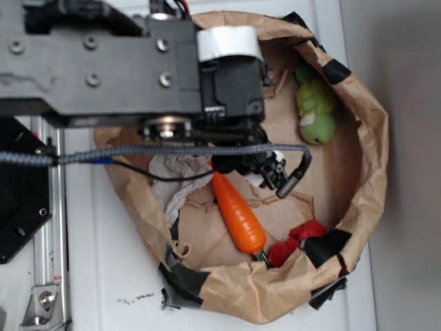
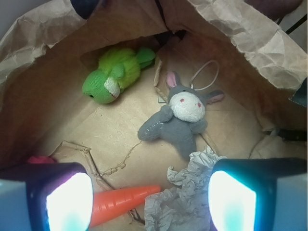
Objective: Grab the gray animal.
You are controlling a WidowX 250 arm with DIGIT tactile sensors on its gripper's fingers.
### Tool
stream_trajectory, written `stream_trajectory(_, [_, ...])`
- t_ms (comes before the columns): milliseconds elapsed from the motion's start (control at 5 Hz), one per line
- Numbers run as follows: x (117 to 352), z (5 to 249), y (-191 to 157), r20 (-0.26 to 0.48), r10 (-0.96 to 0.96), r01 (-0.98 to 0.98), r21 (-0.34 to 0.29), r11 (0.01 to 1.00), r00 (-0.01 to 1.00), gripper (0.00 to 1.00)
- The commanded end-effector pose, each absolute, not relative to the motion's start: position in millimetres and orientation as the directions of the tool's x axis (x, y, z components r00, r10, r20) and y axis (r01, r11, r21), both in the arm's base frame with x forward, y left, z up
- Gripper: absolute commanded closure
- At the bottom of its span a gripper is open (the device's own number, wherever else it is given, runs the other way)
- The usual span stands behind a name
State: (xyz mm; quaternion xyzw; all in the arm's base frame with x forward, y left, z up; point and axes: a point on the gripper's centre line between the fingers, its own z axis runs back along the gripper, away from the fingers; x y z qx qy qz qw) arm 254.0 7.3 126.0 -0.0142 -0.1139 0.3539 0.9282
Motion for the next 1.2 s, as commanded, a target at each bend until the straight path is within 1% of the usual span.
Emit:
stream_trajectory(0, [270, 95, 69, 0.262, 0.776, -0.767, -0.159, 0.622, 0.574, 0.00])
stream_trajectory(200, [280, 62, 97, 0.377, 0.807, -0.826, -0.161, 0.540, 0.454, 0.00])
stream_trajectory(400, [270, 37, 113, 0.361, 0.847, -0.881, -0.123, 0.458, 0.390, 0.00])
stream_trajectory(600, [272, 17, 104, 0.309, 0.852, -0.873, -0.114, 0.474, 0.422, 0.66])
stream_trajectory(800, [278, 33, 79, 0.254, 0.820, -0.832, -0.085, 0.548, 0.514, 1.00])
stream_trajectory(1000, [281, 70, 56, 0.155, 0.788, -0.797, -0.012, 0.604, 0.596, 1.00])
